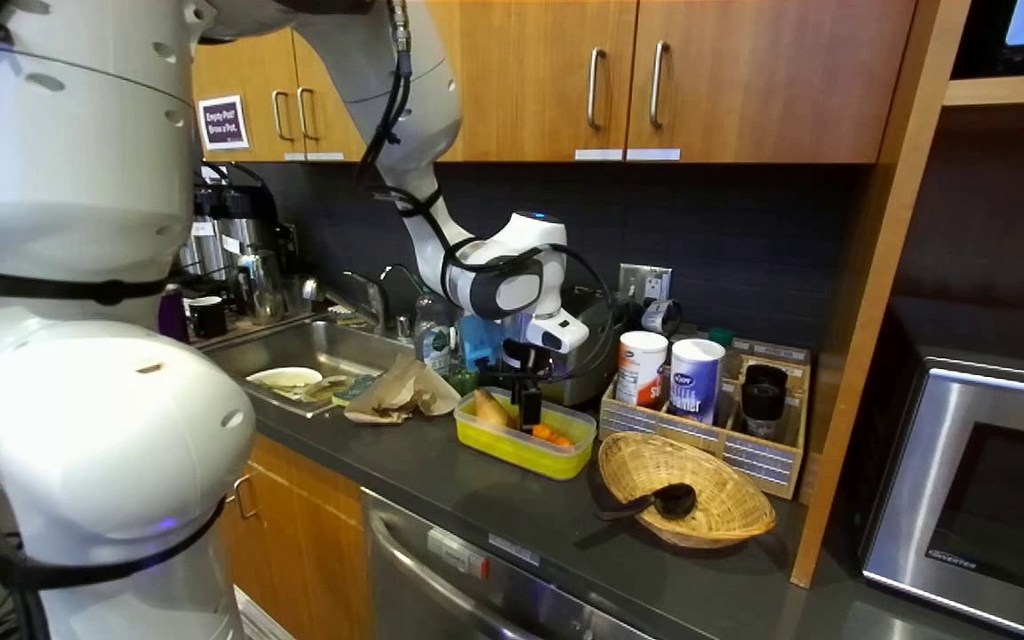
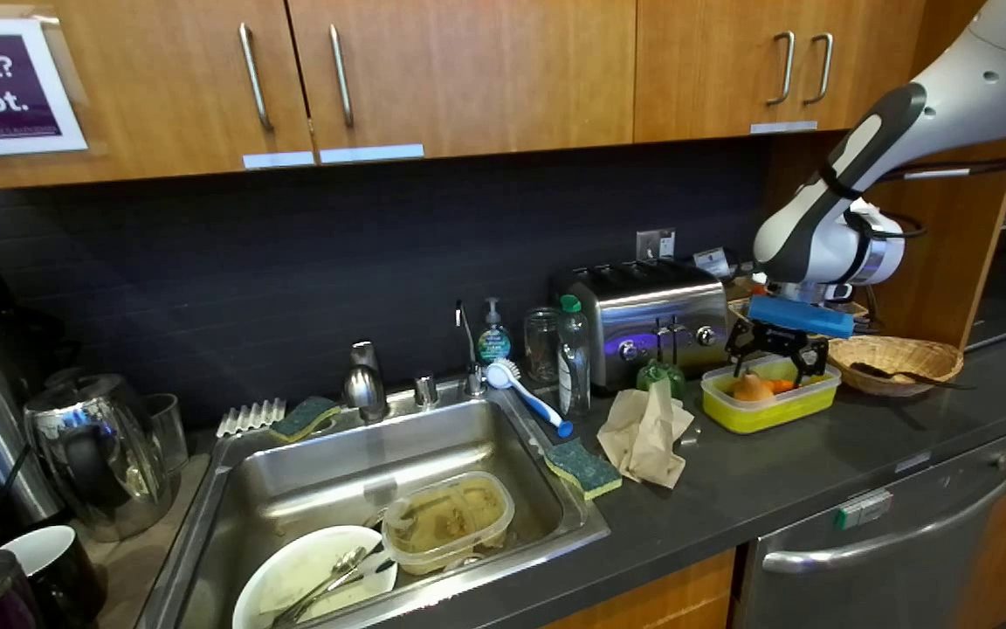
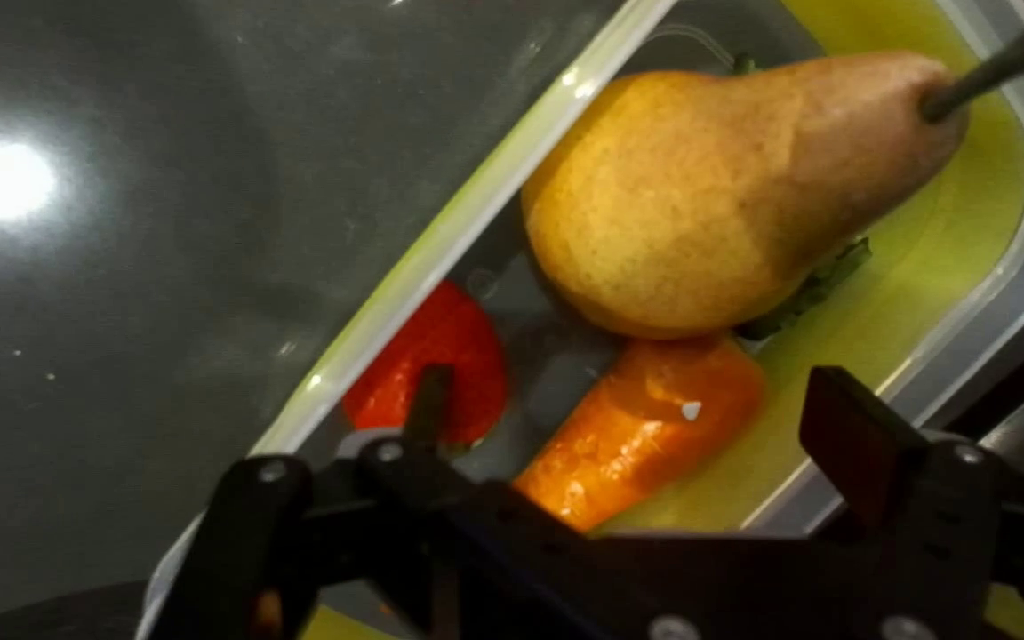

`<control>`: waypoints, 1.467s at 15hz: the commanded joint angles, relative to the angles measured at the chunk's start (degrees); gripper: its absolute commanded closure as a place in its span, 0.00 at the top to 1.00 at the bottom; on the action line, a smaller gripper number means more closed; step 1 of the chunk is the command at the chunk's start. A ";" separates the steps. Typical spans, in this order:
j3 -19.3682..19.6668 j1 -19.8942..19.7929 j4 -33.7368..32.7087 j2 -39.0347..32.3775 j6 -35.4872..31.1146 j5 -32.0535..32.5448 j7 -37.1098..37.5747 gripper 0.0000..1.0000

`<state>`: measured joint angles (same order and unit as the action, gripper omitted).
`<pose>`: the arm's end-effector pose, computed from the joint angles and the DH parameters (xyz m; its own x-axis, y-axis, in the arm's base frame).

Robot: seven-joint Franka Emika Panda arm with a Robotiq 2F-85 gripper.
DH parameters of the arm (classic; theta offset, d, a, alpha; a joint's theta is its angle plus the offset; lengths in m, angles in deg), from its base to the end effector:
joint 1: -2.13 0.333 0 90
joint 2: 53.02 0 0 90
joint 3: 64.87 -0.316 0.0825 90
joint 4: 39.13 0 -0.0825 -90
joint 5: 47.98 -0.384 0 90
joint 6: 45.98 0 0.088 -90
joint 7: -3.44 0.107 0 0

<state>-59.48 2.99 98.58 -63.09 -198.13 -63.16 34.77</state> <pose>0.5040 -0.0479 0.2488 0.6578 -0.7531 -0.0095 -0.7467 -0.6504 -0.1393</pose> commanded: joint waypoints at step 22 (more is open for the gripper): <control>0.15 -0.01 -2.31 -1.15 2.64 2.03 1.99 0.00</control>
<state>-59.48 3.03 96.41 -63.84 -196.37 -62.80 35.37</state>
